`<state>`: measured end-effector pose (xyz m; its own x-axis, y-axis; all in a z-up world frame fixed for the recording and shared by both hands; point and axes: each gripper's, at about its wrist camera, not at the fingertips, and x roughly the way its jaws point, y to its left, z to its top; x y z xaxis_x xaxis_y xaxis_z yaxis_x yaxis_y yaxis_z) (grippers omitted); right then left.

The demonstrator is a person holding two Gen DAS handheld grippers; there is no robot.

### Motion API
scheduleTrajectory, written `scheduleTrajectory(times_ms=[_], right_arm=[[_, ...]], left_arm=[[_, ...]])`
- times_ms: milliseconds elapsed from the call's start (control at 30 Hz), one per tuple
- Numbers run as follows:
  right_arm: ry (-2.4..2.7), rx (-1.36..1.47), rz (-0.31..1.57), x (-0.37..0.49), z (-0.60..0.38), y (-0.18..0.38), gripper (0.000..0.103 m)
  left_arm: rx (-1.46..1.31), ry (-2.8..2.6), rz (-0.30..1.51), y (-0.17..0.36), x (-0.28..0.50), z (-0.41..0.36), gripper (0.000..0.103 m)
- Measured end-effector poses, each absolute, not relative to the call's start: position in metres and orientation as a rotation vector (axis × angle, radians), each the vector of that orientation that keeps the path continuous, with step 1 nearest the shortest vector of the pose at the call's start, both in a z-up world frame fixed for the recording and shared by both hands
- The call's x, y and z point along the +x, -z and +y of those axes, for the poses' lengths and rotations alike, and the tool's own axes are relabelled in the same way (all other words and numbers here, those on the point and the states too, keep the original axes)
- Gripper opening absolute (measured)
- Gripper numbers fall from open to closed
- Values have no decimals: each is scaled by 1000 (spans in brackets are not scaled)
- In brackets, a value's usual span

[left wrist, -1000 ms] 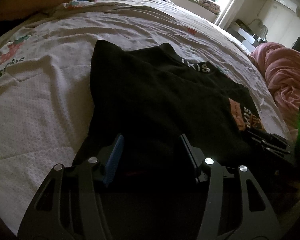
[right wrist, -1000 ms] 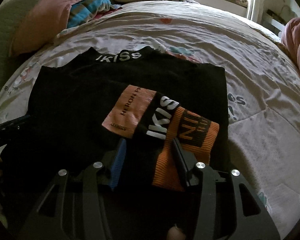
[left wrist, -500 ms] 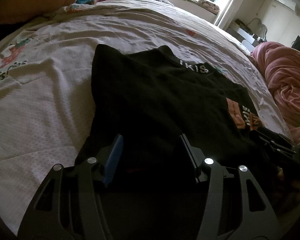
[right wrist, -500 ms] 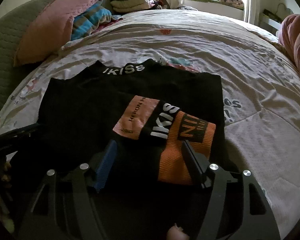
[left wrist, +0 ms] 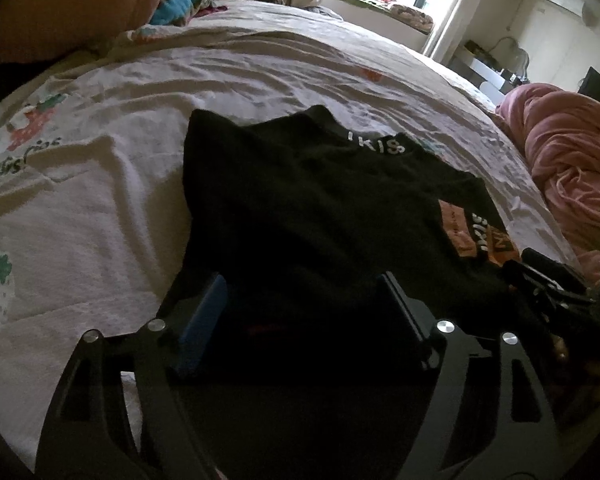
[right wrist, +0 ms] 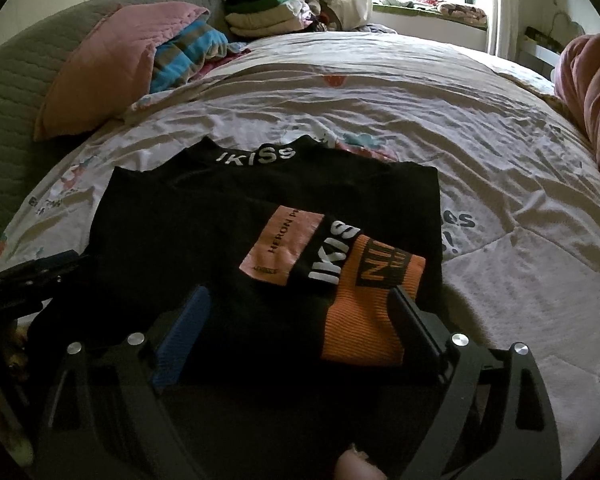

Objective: Fold small clothes

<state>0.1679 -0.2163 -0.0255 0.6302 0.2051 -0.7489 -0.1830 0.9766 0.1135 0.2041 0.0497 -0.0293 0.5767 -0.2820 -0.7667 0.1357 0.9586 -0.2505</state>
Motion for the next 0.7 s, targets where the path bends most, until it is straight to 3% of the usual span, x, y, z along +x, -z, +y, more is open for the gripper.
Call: scheduleTrajectory(times_ms=[200, 700], right_arm=[[-204, 17, 844, 166, -216, 21, 97], [-204, 27, 791, 155, -221, 1, 97]], left_arm=[[-157, 210, 901, 23, 200, 51, 93], [-181, 180, 873, 10, 188, 57, 93]])
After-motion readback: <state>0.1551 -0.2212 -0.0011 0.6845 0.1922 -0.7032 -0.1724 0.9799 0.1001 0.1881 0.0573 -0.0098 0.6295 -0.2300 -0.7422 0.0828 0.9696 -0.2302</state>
